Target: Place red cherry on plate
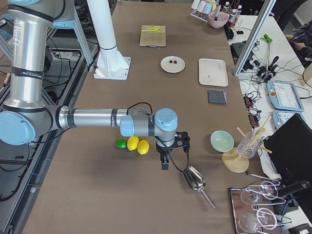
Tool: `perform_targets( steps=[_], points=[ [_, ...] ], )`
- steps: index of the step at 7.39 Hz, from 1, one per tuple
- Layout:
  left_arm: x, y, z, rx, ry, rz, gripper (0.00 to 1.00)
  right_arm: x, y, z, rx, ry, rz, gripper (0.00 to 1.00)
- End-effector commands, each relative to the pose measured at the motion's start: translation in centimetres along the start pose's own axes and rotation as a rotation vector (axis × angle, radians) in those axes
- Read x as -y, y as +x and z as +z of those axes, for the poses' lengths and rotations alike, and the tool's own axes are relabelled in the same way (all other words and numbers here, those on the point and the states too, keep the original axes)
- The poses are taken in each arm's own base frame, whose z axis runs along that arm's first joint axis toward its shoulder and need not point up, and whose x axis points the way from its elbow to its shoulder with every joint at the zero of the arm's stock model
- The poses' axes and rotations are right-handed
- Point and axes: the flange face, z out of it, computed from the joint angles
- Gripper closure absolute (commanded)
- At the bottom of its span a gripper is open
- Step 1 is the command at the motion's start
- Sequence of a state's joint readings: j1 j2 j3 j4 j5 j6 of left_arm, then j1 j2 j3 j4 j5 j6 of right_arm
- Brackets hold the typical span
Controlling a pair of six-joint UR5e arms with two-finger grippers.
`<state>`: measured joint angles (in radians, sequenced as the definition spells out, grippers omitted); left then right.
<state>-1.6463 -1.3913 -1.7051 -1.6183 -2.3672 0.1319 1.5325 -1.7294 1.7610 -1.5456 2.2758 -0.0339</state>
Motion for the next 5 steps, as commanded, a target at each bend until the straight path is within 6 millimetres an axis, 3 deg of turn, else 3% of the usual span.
perform_targets(
  steps=[1,5],
  points=[
    [0.0,0.0,-0.06,-0.001,0.002,0.0,0.02,0.03,-0.02,-0.01,0.001,0.0,0.0,0.0],
    [0.09,0.23,-0.31,0.001,0.006,0.004,0.02,0.05,-0.12,0.02,0.005,0.0,-0.002,0.0]
  ],
)
